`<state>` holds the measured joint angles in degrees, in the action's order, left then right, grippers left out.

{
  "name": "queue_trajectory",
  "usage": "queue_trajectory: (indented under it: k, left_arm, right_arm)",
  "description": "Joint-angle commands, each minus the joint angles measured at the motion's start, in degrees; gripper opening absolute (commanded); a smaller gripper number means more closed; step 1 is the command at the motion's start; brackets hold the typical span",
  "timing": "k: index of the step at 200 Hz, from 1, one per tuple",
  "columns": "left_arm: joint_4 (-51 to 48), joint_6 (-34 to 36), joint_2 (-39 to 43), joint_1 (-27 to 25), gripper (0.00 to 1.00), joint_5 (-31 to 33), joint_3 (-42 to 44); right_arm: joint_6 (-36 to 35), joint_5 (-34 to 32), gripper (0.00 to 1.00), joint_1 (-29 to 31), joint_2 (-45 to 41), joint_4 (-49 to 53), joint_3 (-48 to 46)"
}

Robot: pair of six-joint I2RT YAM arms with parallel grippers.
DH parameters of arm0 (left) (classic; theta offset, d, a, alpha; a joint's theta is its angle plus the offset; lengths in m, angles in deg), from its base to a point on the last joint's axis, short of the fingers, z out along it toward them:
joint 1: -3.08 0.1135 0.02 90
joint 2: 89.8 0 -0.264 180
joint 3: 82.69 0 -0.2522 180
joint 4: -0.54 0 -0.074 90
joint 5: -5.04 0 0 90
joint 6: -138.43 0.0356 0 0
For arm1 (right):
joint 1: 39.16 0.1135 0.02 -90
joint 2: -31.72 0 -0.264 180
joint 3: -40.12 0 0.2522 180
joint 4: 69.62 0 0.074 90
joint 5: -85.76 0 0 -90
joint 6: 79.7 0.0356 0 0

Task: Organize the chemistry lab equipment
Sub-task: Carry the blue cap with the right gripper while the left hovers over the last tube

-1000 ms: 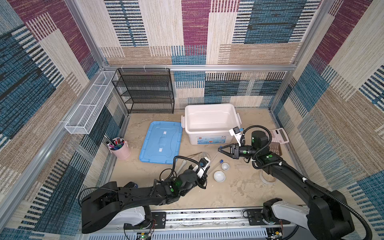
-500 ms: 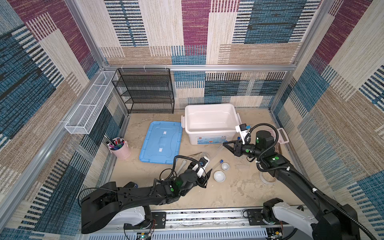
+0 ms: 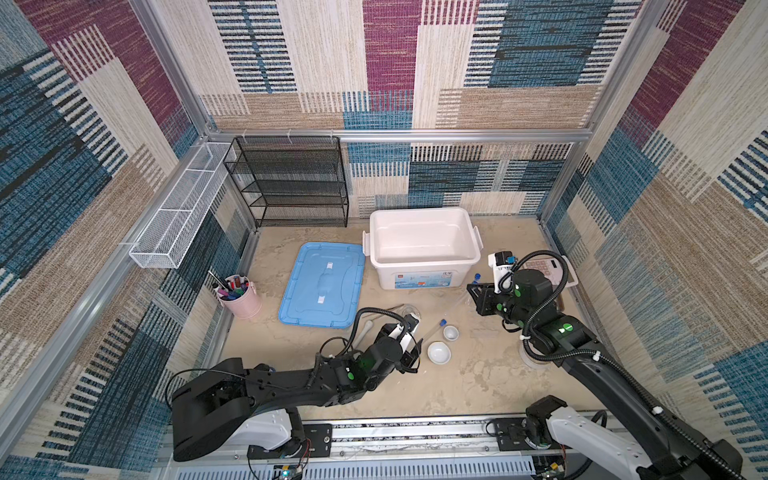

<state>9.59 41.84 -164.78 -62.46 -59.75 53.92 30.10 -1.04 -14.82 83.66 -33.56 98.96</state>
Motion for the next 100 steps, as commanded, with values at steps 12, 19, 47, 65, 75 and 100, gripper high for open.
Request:
queue_trajectory:
  k: [12,19,47,65,75,100]
  left_arm:
    - [-0.9,-1.4,-0.9,0.0,0.69,0.0,-0.7]
    - [-0.9,-1.4,-1.1,0.0,0.69,-0.1,-0.7]
    - [-0.9,-1.6,-1.6,0.1,0.69,-0.3,-0.8]
    - [-1.1,-2.0,-2.0,0.1,0.69,-0.3,-0.8]
    - [-1.3,-2.3,-2.3,0.0,0.69,0.0,-0.8]
    - [-2.0,-3.1,-2.7,0.1,0.68,0.8,-0.9]
  right_arm:
    - [-0.5,-12.0,0.05,1.8,-1.1,2.8,0.5]
    - [-0.5,-13.2,0.05,2.2,-1.1,3.2,0.5]
    - [-0.4,-18.6,0.05,3.8,-0.4,3.5,0.2]
    - [-0.3,-21.0,0.04,4.7,-0.6,2.3,-0.1]
    - [-0.3,-22.1,0.04,5.2,-0.5,1.9,-0.3]
    - [-0.8,-25.5,0.04,6.6,0.9,2.0,-0.7]
